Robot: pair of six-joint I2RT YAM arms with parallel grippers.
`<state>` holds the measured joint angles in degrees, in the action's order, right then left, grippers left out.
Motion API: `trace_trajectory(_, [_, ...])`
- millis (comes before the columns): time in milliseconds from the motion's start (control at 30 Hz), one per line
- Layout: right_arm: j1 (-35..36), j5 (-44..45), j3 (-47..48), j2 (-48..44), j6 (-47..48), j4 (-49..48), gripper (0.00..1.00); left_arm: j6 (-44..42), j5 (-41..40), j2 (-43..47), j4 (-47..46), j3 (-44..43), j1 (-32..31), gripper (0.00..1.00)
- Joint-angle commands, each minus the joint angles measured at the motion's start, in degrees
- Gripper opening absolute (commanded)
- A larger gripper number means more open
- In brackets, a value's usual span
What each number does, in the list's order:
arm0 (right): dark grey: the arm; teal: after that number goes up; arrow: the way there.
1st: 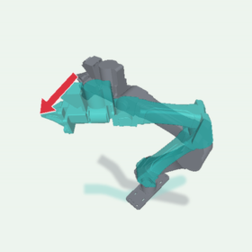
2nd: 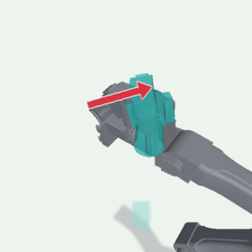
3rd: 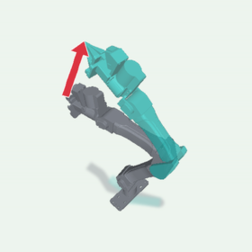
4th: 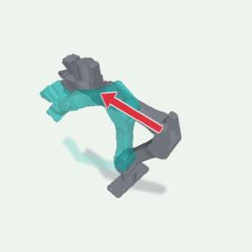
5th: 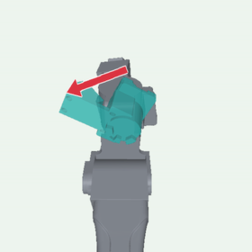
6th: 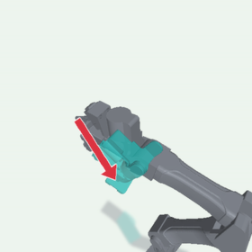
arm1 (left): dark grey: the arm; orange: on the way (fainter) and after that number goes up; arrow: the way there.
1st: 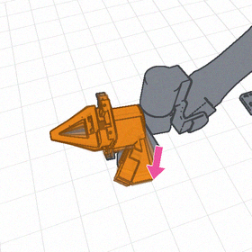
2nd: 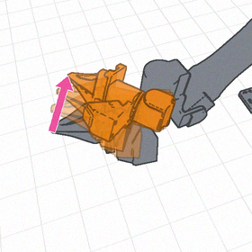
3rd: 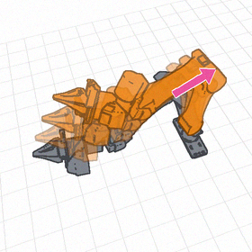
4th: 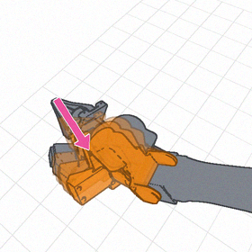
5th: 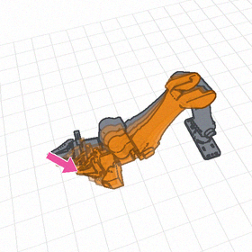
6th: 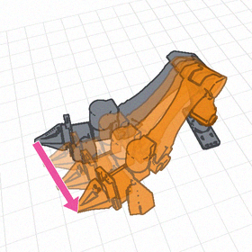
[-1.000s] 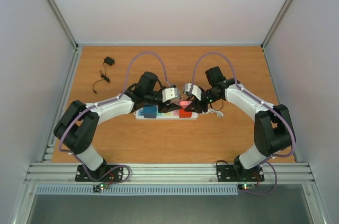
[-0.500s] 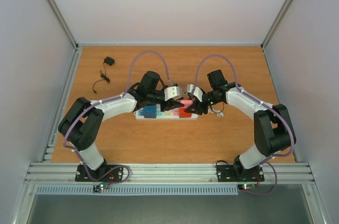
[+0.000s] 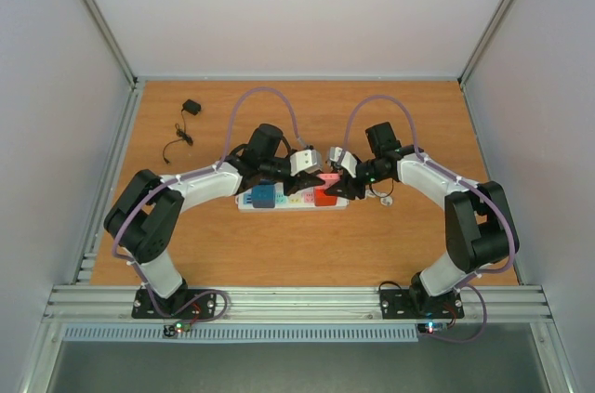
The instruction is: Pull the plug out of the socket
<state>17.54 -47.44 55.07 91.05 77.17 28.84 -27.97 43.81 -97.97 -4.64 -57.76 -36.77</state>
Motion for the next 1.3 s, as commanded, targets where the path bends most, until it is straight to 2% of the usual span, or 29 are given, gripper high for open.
trace_trajectory(0, [-0.3,2.0,-2.1,1.5,2.6,2.0,0.47,2.8,2.8,1.7,-5.8,-2.2,-0.3,0.11])
trace_trajectory(267, [-0.3,2.9,-2.4,1.8,3.1,2.3,0.47,2.6,4.0,2.7,-5.4,-2.1,-0.3,0.01])
trace_trajectory(800, [-0.8,3.7,-2.8,2.6,4.0,2.9,0.51,0.8,3.9,5.8,-3.5,-0.9,-0.3,0.01])
trace_trajectory(1067, [-0.8,4.0,-2.8,2.2,4.5,3.3,0.52,3.8,5.0,6.6,-4.1,0.2,-0.3,0.01])
trace_trajectory(1267, [-0.8,3.1,-1.8,1.3,4.5,4.5,0.56,1.0,4.0,6.9,-0.1,0.6,0.0,0.01])
